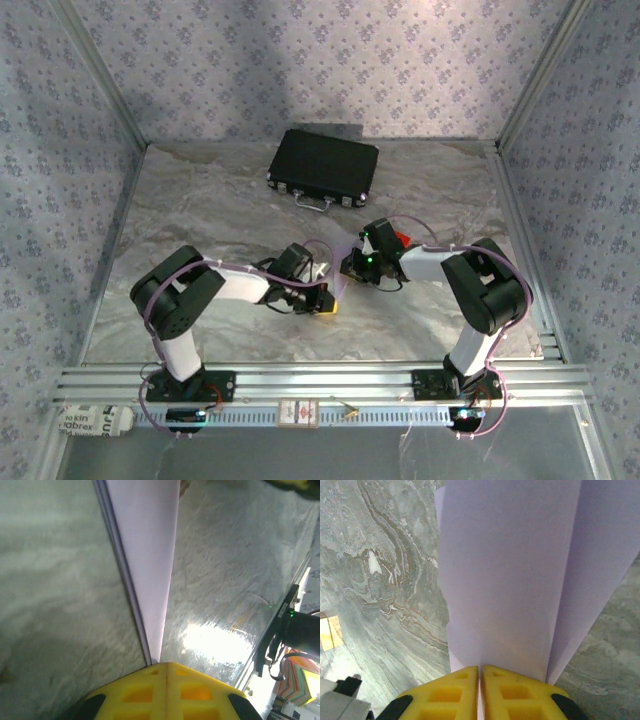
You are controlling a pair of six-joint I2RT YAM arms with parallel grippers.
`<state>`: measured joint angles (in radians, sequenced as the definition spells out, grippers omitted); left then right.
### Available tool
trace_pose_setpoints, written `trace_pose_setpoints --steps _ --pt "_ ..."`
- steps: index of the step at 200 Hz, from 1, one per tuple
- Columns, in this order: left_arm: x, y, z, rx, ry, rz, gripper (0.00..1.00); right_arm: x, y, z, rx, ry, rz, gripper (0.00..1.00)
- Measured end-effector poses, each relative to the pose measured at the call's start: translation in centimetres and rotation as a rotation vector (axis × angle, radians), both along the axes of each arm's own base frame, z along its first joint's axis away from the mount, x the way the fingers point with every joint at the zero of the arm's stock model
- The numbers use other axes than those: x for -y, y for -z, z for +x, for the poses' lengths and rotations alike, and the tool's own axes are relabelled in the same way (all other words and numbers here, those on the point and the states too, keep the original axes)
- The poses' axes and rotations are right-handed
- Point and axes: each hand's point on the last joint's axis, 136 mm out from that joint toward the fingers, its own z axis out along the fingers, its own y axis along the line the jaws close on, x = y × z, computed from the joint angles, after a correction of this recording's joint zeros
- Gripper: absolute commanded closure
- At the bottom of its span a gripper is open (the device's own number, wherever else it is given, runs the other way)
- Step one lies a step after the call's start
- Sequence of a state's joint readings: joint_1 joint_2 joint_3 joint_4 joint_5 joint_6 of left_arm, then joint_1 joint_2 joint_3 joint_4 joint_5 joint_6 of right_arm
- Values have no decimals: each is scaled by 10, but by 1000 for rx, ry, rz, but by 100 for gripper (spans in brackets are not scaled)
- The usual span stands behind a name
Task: Fold a paper plane with a square sheet of paper (pick it up from the middle)
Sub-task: Fold the wing for the fifth time at the center of the table.
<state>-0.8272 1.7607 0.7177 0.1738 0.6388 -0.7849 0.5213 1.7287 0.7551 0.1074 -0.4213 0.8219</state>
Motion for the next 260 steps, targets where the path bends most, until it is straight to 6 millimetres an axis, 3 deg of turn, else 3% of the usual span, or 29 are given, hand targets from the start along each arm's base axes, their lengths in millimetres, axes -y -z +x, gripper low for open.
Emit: trace_pose_setpoints --steps 30,52,76,110,134,160,194,260 --pt "-10 0 -13 -9 16 65 100 0 0 0 -1 0 0 87" --pt "-14 -12 -14 15 10 74 100 0 0 0 0 0 1 86" --pt "-11 -31 -2 53 -20 28 100 0 0 0 -1 1 1 86" --pt "3 -42 33 68 -101 -33 100 0 0 0 -2 3 2 86" --pt "18 -38 52 63 -129 -47 100 0 0 0 -2 3 3 86" --pt "23 -26 60 47 -148 -27 100 0 0 0 -2 3 3 86" --pt "18 -3 62 25 -172 31 100 0 0 0 -2 6 5 86" --pt "16 0 58 46 -167 28 100 -1 -4 1 7 2 12 84"
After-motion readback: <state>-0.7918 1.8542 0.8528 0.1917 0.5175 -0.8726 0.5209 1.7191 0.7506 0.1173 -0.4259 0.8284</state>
